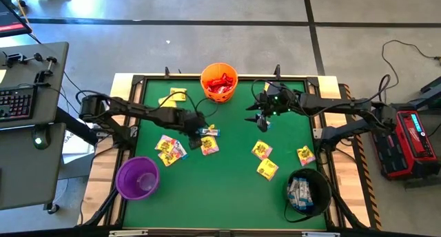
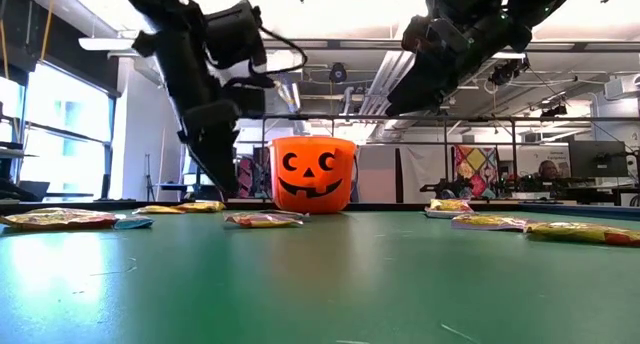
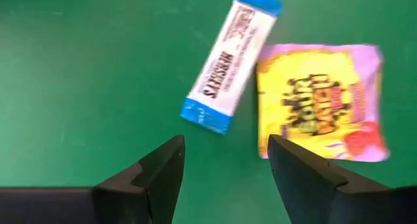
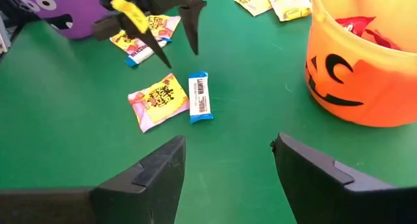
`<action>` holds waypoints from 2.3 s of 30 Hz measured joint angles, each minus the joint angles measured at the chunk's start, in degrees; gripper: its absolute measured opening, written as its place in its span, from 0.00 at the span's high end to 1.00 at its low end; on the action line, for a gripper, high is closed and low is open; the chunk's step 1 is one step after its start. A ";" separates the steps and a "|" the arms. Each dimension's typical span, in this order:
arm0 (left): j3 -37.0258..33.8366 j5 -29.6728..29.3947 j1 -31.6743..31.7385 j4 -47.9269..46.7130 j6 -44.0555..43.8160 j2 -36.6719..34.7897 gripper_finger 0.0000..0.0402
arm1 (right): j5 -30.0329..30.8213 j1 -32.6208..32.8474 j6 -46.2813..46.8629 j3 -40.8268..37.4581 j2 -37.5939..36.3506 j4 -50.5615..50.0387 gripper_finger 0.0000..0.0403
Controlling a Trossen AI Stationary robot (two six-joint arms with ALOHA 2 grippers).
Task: Sort candy by brand, put in halloween buckets
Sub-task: Put the white chocolate bar into the black bucket
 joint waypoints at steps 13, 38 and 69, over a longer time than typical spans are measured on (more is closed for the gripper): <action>-6.32 7.84 5.40 12.22 13.96 0.00 0.47 | 3.52 0.02 -0.02 0.00 0.00 2.07 0.45; -15.31 10.18 6.80 24.07 23.02 0.07 0.51 | 11.48 0.02 10.19 0.00 0.00 2.57 0.45; -15.09 6.49 6.36 34.45 9.28 4.44 0.62 | 8.24 0.20 3.76 0.00 0.00 2.57 0.45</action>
